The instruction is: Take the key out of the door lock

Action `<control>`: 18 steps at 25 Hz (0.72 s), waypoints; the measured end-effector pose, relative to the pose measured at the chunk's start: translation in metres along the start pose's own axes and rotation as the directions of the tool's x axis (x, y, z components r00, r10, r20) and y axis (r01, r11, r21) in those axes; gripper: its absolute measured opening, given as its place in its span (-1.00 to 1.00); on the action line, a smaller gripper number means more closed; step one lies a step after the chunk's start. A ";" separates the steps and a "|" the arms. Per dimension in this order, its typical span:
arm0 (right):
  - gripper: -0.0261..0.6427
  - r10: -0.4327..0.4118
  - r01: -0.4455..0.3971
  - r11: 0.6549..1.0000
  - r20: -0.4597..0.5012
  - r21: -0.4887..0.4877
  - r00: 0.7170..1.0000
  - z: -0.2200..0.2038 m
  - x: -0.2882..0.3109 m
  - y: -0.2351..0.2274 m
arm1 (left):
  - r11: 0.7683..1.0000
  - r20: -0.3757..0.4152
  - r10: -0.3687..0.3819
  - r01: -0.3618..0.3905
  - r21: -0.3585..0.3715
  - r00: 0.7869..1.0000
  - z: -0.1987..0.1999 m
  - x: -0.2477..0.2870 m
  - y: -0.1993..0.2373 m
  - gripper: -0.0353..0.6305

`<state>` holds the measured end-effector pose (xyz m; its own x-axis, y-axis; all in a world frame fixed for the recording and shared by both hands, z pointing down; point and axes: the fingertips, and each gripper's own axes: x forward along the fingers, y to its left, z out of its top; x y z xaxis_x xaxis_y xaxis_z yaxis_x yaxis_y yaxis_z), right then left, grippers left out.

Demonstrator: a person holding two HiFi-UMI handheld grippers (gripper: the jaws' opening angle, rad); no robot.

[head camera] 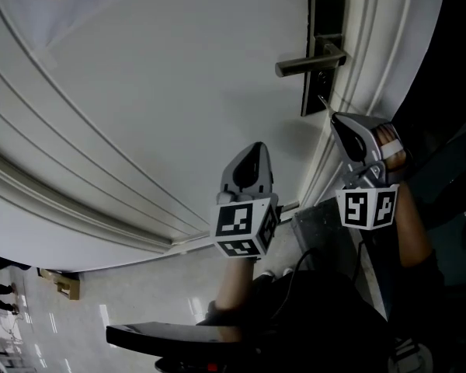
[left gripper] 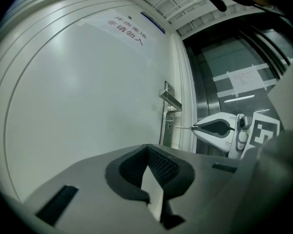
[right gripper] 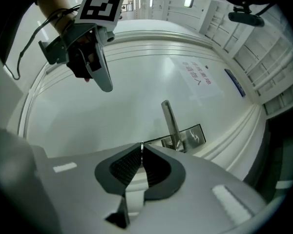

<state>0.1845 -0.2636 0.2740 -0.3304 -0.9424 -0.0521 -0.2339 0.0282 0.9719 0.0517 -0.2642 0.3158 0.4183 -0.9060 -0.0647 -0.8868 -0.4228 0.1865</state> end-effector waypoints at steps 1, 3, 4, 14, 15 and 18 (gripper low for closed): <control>-0.89 -0.003 0.002 1.000 0.004 0.031 1.000 0.002 -0.002 0.001 | 1.000 0.002 -0.003 0.003 0.001 1.000 0.001 0.000 -0.002 -0.89; -0.89 -0.010 0.009 0.994 0.010 0.108 1.000 0.005 -0.007 0.001 | 1.000 0.007 -0.009 0.009 0.001 1.000 0.002 0.000 -0.005 -0.89; -0.89 -0.013 0.011 0.988 0.014 0.156 1.000 0.007 -0.010 0.002 | 1.000 0.009 -0.011 0.011 0.002 1.000 0.002 -0.001 -0.007 -0.89; -0.89 -0.044 -0.005 0.803 0.069 0.595 0.997 0.027 -0.031 0.017 | 0.999 0.022 -0.036 0.036 0.009 0.999 -0.003 -0.006 -0.020 -0.89; -0.89 -0.047 -0.008 0.773 0.071 0.634 0.996 0.026 -0.031 0.018 | 0.999 0.021 -0.036 0.036 0.005 0.999 -0.004 -0.005 -0.021 -0.89; -0.89 -0.064 -0.012 0.689 0.077 0.724 0.995 0.024 -0.031 0.020 | 0.999 0.015 -0.040 0.040 0.005 0.999 -0.008 -0.004 -0.025 -0.89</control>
<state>0.1679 -0.2254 0.2894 -0.3844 -0.9138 -0.1314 -0.8197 0.2723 0.5040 0.0740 -0.2498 0.3193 0.4501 -0.8887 -0.0872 -0.8706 -0.4584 0.1785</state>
